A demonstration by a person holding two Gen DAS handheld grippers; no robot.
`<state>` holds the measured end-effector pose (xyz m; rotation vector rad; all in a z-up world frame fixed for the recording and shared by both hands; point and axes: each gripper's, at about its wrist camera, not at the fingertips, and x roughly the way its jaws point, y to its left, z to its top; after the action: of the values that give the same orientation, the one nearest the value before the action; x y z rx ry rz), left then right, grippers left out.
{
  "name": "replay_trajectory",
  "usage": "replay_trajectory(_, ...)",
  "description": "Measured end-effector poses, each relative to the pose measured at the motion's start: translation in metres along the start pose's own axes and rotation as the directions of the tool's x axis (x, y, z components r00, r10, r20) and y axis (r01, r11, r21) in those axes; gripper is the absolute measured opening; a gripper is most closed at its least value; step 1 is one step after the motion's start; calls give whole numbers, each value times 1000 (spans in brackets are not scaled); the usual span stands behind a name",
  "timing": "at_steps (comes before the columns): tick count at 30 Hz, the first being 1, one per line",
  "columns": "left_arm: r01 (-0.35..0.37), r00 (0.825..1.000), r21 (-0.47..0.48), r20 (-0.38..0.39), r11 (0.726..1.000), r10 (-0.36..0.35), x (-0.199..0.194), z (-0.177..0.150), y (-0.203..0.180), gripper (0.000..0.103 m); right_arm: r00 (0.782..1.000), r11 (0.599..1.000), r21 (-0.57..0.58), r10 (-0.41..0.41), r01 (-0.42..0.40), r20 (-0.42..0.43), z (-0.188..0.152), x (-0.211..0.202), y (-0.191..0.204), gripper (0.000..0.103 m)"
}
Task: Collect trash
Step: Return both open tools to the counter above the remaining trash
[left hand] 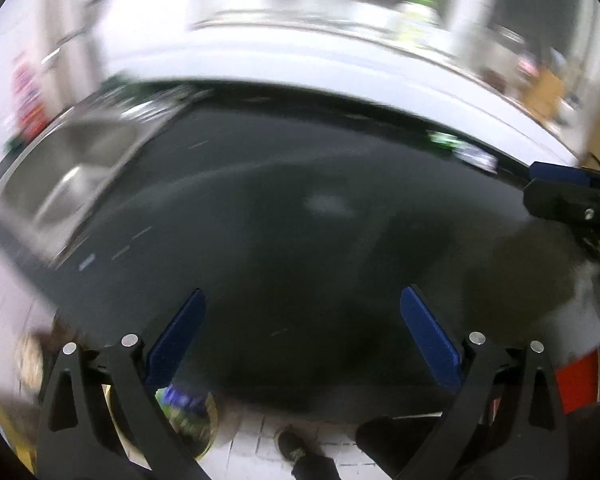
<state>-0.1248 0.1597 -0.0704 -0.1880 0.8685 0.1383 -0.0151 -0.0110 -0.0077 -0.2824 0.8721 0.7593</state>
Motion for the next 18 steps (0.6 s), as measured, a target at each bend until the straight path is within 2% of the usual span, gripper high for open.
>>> replay_trajectory(5, 123, 992, 137, -4, 983, -124, 19, 25, -86, 95, 991, 984, 124, -135, 131, 24, -41, -44, -82, 83)
replay_trajectory(9, 185, 983, 228, -25, 956, -184, 33, 35, -140, 95, 982, 961, 211, -187, 179, 20, -72, -68, -128, 83)
replay_trajectory(14, 215, 976, 296, -50, 931, -210, 49, 43, -177, 95, 977, 942, 270, -212, 201, 13, -92, -77, -160, 83)
replay_trajectory(18, 210, 978, 305, -70, 929, -198, 63, 51, -184, 95, 975, 932, 298, -221, 207, 14, -96, -79, -182, 83)
